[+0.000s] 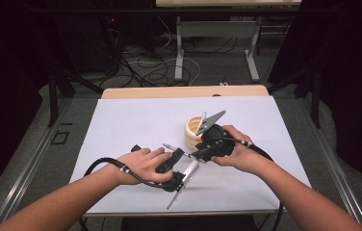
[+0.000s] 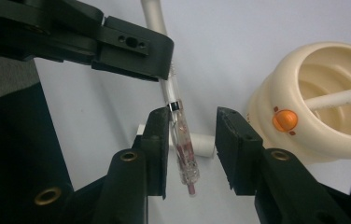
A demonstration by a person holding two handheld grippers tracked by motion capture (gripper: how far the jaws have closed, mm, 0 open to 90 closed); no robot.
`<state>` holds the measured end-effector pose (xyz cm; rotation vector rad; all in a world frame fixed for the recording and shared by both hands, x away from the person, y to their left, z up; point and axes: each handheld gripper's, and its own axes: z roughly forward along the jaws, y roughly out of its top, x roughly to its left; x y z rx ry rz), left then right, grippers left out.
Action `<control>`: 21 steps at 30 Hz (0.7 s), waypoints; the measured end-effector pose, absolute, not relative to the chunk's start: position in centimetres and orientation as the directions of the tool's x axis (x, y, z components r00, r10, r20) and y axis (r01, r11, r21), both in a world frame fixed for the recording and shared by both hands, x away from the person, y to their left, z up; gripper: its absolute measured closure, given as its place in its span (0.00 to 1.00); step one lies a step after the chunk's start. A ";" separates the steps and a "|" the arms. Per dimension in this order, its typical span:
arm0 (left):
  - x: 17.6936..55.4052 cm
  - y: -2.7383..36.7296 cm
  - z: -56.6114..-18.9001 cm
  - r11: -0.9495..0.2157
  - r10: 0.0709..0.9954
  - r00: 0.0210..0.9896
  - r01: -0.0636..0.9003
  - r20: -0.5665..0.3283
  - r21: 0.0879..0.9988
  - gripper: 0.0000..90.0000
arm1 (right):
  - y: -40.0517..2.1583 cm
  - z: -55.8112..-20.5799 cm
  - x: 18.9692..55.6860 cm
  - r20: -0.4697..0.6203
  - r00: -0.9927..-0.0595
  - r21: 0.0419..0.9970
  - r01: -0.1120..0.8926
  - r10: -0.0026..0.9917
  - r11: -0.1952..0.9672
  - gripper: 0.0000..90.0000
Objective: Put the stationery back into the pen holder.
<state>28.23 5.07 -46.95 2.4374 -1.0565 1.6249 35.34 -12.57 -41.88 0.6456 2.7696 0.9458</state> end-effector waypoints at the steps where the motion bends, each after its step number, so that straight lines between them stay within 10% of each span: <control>1: 28.3 5.0 -47.0 -0.769 -0.515 0.227 -0.549 0.826 -0.329 0.88 | -12.5 -41.9 35.2 0.008 -0.895 0.602 0.360 0.445 0.713 0.74; 21: 28.0 4.4 -47.9 -0.768 -0.506 0.252 -0.567 0.825 -0.298 0.88 | -11.0 -43.4 35.5 -0.023 -0.919 0.517 0.326 0.393 0.792 0.81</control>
